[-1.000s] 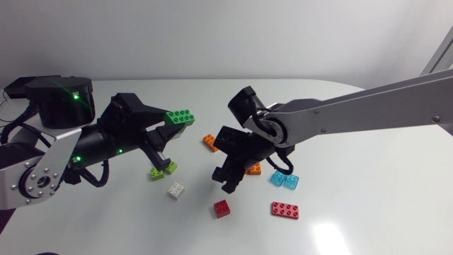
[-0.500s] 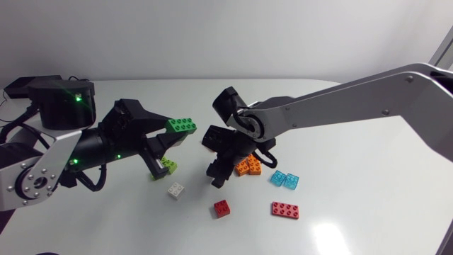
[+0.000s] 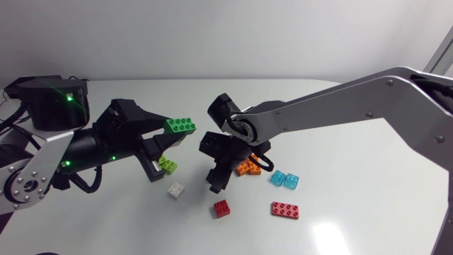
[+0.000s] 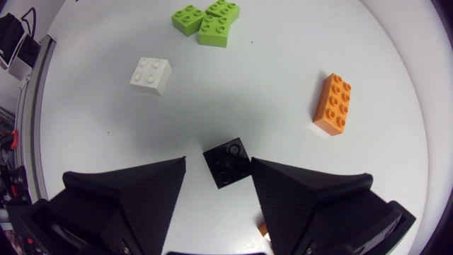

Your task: Separate the duplo bricks

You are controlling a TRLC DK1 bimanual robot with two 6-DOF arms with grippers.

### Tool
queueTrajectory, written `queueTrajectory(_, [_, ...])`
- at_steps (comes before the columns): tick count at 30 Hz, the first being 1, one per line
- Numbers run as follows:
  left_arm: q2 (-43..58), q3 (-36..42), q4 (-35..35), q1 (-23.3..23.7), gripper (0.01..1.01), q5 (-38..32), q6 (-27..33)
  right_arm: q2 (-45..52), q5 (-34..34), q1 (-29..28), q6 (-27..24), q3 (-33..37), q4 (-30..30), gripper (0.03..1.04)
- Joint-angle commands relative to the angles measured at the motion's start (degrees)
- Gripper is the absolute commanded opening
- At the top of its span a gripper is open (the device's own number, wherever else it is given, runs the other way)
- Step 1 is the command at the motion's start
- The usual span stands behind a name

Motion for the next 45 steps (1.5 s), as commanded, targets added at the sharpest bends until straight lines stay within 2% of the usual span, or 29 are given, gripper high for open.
queueTrajectory(1, [-1.47,-1.37,-0.42,0.44,0.300,1.02,1.35,-1.54,0.59,0.25,-0.34,-1.30,-0.89,0.95])
queueTrajectory(5, [-2.61,-1.28,-2.27,1.15,0.300,2.42,3.28,-7.08,0.24,-0.37,-0.95,-3.68,-0.18,0.97])
queueTrajectory(10, [-4.02,-0.93,-7.54,3.43,0.300,8.66,7.41,-17.62,-2.58,-1.51,-4.12,-6.40,-0.01,0.97])
queueTrajectory(16, [-5.86,0.56,-20.20,3.61,0.300,16.84,15.58,-25.80,-6.09,-0.11,-7.98,-7.89,-0.80,0.97])
queueTrajectory(21, [-5.78,2.67,-30.30,3.96,0.300,22.55,22.53,-28.35,-8.90,3.06,-10.18,-8.33,-3.35,0.97])
queueTrajectory(25, [-4.63,4.78,-35.58,5.02,0.300,24.92,26.22,-29.22,-11.63,4.82,-11.32,-7.98,-6.42,0.97])
queueTrajectory(34, [0.46,9.09,-40.06,6.95,0.300,27.56,28.77,-29.22,-12.86,7.19,-11.50,-8.60,-7.66,0.95])
queueTrajectory(45, [1.61,9.79,-41.99,6.25,0.300,29.76,28.77,-27.73,-11.54,8.33,-10.27,-10.27,-4.49,0.90])
